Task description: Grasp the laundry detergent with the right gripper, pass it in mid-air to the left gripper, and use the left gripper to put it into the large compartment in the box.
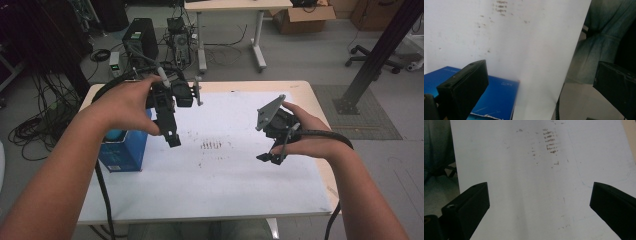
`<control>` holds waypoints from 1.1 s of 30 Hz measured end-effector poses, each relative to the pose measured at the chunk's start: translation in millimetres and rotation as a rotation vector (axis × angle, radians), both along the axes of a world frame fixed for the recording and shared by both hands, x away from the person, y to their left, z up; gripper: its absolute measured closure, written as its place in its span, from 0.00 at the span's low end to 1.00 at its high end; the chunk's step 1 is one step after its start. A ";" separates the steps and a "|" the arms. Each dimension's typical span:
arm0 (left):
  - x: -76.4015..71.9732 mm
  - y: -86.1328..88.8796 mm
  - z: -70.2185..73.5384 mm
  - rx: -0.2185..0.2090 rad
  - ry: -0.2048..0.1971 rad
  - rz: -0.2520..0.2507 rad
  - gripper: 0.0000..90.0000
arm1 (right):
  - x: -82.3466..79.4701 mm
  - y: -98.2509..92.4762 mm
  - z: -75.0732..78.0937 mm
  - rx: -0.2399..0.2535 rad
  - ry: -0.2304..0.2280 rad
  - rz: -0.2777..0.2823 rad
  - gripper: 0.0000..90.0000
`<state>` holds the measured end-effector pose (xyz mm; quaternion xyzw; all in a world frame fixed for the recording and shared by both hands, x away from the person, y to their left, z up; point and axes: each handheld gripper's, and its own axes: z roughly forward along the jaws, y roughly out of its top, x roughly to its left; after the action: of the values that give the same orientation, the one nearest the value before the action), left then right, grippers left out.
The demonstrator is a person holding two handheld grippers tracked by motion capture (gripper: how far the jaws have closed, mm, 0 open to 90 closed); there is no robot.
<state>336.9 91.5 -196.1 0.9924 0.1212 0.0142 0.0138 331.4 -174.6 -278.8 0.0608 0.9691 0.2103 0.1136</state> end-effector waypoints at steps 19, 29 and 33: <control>2.5 -15.7 -43.6 0.048 0.039 -0.095 0.00 | 20.6 -3.6 -12.7 -0.105 0.091 0.013 0.04; 7.7 -14.6 -46.6 0.032 0.045 -0.100 0.00 | 26.0 -5.8 -18.3 -0.114 0.107 0.009 0.04; 8.2 -12.6 -47.3 0.032 0.045 -0.096 0.00 | 26.8 -2.7 -20.0 -0.121 0.107 0.015 0.04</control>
<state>345.1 78.8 -243.4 0.9973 0.0733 -0.0067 -0.0040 358.2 -177.3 -298.8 0.0576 0.9852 0.1487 0.0634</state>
